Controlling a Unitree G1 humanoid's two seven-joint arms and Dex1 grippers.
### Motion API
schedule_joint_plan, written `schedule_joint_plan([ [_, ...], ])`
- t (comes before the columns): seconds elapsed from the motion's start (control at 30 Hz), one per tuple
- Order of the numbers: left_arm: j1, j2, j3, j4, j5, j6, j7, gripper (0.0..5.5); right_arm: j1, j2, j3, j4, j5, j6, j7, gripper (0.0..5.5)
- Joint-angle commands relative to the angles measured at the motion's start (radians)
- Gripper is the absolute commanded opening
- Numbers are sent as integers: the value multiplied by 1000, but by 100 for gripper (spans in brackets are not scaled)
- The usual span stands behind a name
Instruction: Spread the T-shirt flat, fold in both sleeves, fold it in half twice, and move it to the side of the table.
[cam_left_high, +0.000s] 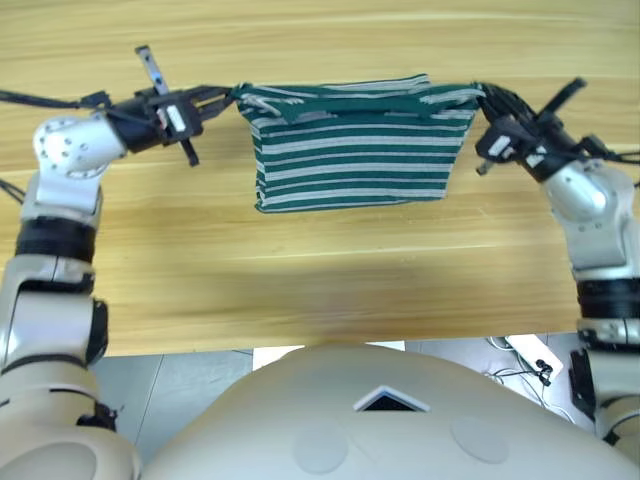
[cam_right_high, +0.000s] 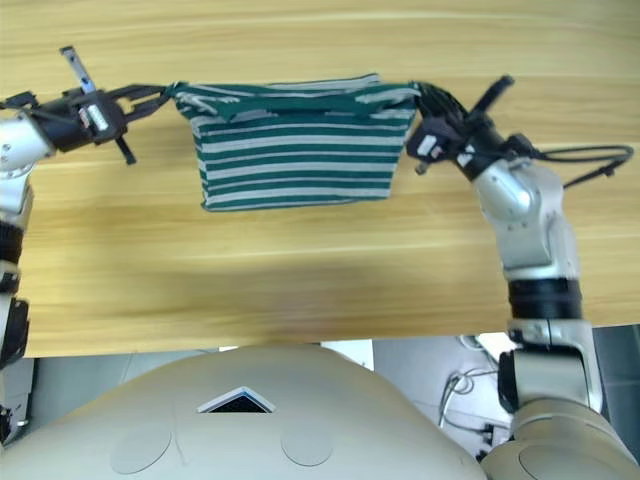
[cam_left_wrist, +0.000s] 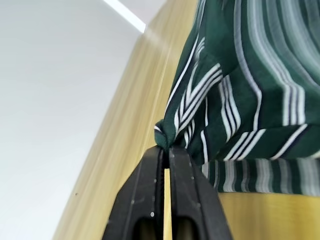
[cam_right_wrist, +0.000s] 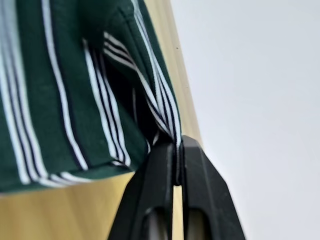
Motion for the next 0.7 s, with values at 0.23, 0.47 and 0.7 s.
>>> schedule_joint_plan([
  [0.23, -234, -162, -76, 449, 287, -8, 263, 0, -325, 129, 174, 504, -91, -15, -170, 0],
  [0.47, -259, -243, -62, 596, 312, 87, 300, 0, -457, 232, 274, 890, -102, -60, -248, 0],
  [0.7, -286, -290, 53, 643, 228, 267, 290, 35, -481, 263, 203, 1037, 21, -94, -299, 92],
])
